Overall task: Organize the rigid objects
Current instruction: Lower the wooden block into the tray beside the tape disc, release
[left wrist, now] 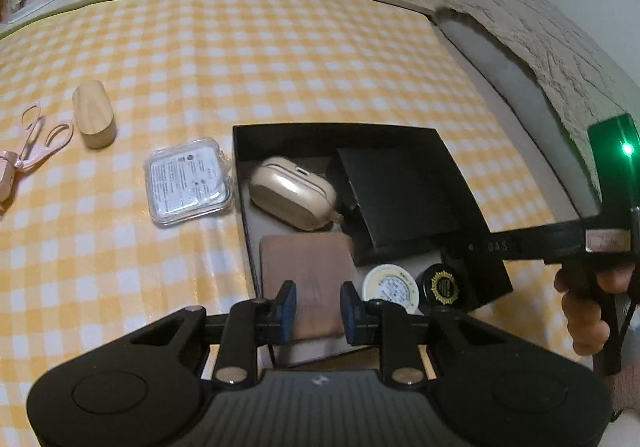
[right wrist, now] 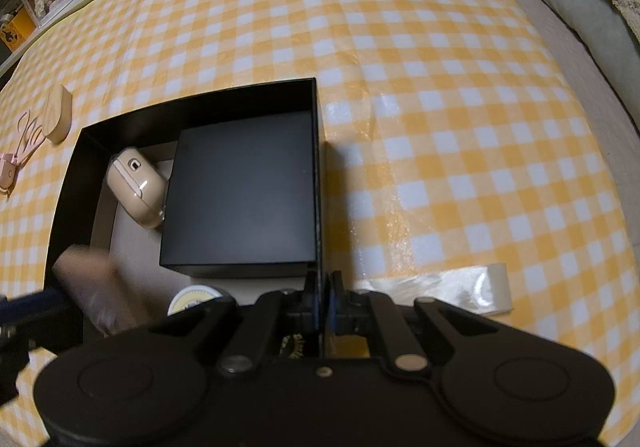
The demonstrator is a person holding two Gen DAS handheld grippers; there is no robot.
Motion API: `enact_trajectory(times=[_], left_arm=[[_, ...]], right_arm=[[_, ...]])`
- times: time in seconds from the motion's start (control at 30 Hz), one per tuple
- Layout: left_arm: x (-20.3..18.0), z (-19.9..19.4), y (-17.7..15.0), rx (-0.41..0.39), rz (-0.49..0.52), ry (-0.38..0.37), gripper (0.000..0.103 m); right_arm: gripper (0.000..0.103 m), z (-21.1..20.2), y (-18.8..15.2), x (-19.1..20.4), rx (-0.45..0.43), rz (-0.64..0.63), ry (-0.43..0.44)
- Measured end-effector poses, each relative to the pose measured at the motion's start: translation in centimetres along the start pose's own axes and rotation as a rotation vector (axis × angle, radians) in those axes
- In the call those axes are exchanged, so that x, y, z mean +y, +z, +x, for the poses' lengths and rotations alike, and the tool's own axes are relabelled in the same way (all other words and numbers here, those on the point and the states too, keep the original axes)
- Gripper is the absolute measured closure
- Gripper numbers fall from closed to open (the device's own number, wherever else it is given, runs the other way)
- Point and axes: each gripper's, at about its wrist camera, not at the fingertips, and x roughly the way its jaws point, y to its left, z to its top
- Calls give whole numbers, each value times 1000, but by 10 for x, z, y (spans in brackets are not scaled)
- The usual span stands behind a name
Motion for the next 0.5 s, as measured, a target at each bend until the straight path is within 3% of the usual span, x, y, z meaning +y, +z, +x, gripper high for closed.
enact_trajectory(times=[0.17,0.3,0.37,0.5], left_arm=[[-5,-4,-3,-1,32,1,78],[-8,-5,-5,8,48,1,71],[-9,-7,-6,2,55,2,55],[-11,-12,-7,-16,86,22,39]], right_arm=[[97,0,0,0,1,0,1],[97,0,0,0,0,0,1],[97,0,0,0,0,1,1],[98,0,0,1,1,-1,-1]])
